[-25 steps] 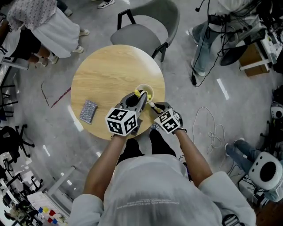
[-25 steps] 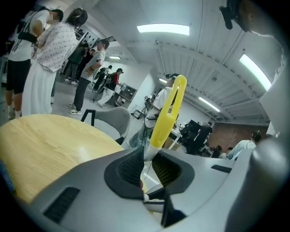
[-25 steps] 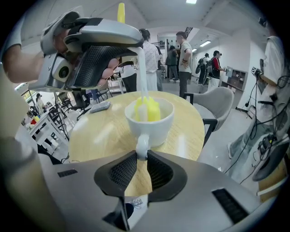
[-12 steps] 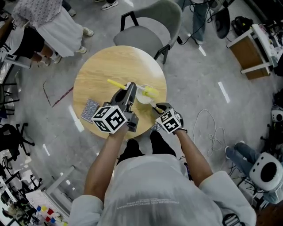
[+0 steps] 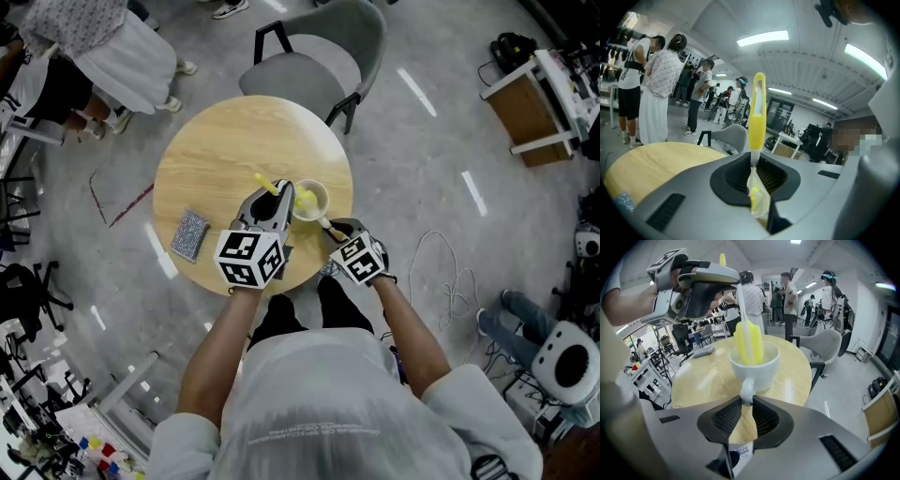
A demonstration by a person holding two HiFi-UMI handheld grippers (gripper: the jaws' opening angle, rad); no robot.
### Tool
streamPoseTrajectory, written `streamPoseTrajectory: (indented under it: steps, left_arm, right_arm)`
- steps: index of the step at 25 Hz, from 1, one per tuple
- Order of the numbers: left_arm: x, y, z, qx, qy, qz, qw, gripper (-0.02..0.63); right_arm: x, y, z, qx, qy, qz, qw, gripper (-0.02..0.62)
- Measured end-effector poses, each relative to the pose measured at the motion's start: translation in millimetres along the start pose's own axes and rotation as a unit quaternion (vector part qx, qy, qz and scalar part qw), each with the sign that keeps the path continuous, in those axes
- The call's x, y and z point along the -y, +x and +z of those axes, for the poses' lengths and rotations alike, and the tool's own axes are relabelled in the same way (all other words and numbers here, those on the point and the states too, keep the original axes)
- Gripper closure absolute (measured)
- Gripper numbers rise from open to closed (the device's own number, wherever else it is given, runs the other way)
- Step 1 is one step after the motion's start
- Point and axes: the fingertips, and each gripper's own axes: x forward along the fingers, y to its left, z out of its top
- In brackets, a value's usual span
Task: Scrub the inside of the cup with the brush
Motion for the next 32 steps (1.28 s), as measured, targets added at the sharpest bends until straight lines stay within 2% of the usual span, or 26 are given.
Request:
streamPoseTrajectory:
  steps: [3,9,15,18,27,29,32]
  left_arm:
    - [-3,10,-19,-0.012,-0.004,0.016,0.9998,0.557]
    - [-9,23,-39,0.006,-0.09,0.058,0.9943,0.557]
    - [-22,21,-36,0.026,-0.197,0.061,0.9781,0.555]
    - [-30,15,-30,0.039,-0.232,0.062,0.97,0.555]
    - [-40,-15,23,0.124,-0.237,0.049,0.9624,0.557]
    - [-37,-16,30,0.127,-0.213,0.047,0.9677,0.557]
    - [-27,-10,24,0.092,-0.16,0.038,0.982,0.557]
  right_arm:
    - [-2,1,1,0.004,0.006,0.001,1.0,0.498]
    - [3,0,2,0.002,-0.002,-0.001,1.0,0.498]
    - [2,-1,1,0.0,-0.007,0.006,1.0,0.497]
    - [2,-1,1,0.001,-0.002,0.008,1.0,0.497]
    - [0,1,1,0.001,0.001,0.007,1.0,0.497]
    - [2,1,-1,-0.002,-0.001,0.005,1.0,0.497]
    - [3,1,-1,0.0,-0.003,0.001,1.0,0.497]
